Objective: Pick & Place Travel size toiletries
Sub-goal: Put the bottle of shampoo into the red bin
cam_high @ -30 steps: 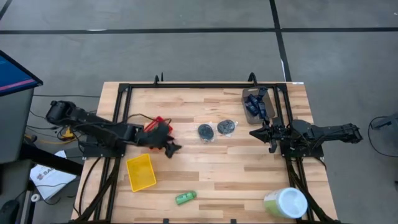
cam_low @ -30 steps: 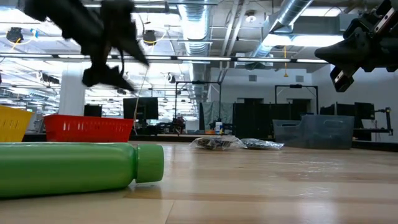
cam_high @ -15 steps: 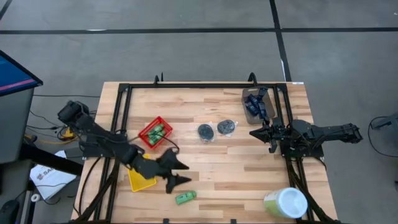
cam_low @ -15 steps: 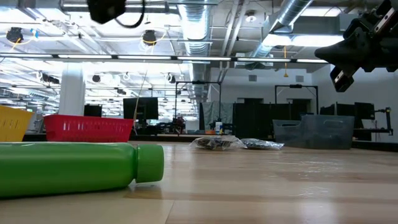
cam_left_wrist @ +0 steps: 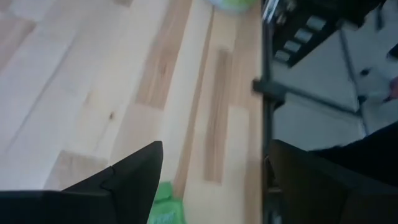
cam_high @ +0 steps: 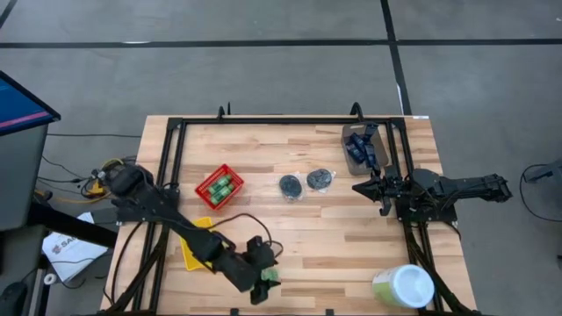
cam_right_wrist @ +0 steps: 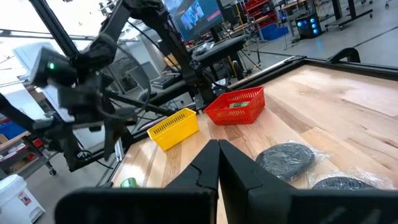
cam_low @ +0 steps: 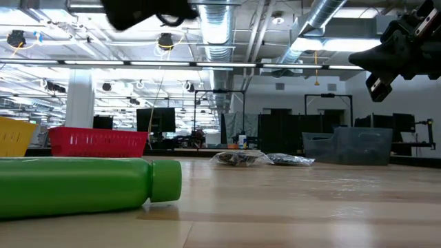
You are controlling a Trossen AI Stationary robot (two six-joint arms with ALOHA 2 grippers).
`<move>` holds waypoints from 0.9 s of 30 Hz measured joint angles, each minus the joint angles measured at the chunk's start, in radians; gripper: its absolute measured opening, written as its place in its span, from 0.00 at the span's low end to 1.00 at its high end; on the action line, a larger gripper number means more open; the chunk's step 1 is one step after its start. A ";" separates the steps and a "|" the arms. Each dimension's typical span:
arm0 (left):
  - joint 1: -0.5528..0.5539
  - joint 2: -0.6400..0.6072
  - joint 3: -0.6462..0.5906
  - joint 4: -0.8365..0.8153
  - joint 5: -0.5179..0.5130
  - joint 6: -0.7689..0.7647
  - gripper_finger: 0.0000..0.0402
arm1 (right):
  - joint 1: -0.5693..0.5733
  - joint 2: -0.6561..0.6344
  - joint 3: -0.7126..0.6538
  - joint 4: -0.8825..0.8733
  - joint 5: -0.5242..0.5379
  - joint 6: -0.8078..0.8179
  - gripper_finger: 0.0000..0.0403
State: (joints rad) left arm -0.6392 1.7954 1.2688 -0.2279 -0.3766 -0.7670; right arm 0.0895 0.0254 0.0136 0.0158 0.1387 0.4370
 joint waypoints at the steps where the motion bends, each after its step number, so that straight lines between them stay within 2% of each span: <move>1: -0.006 0.012 0.001 -0.014 0.002 0.000 0.72 | 0.000 0.000 0.000 0.000 0.000 0.000 0.00; 10: -0.035 0.126 0.006 -0.033 -0.006 0.000 0.72 | 0.000 0.000 0.000 0.000 0.000 0.000 0.00; 17: -0.044 0.203 0.006 -0.037 -0.081 0.000 0.72 | 0.000 0.000 0.000 0.000 0.000 0.000 0.00; 27: -0.015 0.234 0.006 -0.033 -0.091 -0.033 0.72 | 0.000 0.000 0.000 0.000 0.000 0.000 0.00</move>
State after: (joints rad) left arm -0.6543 2.0296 1.2751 -0.2610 -0.4674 -0.7998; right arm 0.0895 0.0252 0.0136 0.0159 0.1387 0.4370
